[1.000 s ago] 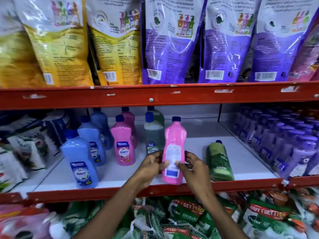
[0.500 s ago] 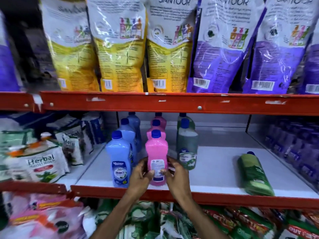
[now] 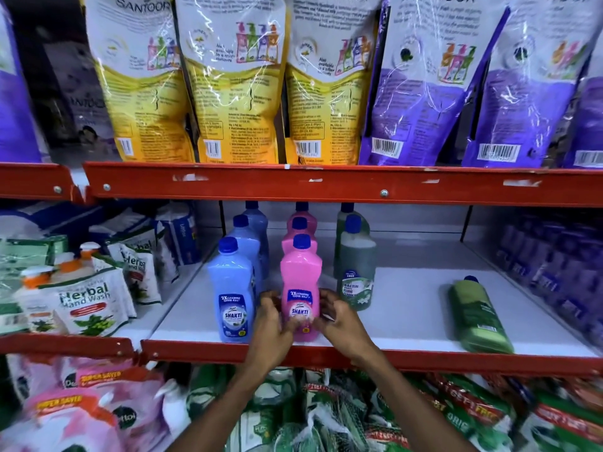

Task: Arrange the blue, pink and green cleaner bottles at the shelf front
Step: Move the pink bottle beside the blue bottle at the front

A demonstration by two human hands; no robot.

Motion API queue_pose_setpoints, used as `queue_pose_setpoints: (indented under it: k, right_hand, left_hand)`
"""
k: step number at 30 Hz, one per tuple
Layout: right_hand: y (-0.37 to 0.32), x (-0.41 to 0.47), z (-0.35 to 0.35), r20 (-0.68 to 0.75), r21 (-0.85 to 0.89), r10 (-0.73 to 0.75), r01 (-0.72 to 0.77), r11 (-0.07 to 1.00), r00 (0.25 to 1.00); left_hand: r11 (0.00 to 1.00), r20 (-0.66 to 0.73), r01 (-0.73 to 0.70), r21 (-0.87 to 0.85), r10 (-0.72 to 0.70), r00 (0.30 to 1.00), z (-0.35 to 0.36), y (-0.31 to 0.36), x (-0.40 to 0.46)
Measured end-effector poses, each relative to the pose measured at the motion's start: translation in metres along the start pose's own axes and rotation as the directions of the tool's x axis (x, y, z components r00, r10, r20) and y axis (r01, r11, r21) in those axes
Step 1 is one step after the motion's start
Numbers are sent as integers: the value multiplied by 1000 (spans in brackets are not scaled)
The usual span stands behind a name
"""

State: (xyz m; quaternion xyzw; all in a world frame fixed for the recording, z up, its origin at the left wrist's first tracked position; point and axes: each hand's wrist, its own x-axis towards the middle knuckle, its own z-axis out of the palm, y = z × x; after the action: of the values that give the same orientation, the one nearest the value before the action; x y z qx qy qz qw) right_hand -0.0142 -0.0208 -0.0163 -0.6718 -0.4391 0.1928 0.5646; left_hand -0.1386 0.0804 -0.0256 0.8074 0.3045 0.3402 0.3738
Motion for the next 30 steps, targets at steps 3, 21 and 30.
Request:
queue_pose_setpoints:
  k: [3,21,30]
  right_hand:
    - [-2,1,-2,18,-48,-22,22,999,1000]
    - [0,-58,-34,-190,-583,-279,121,804,941]
    - [27,-87,-164,-426,-844,-280,-265,467,861]
  left_hand:
    - [998,-1,-40,47,40,999,1,3,-4]
    - [845,-324,-446,294,527,786,5,17,-51]
    - [843,253,-512,162,466,848,140,98,-33]
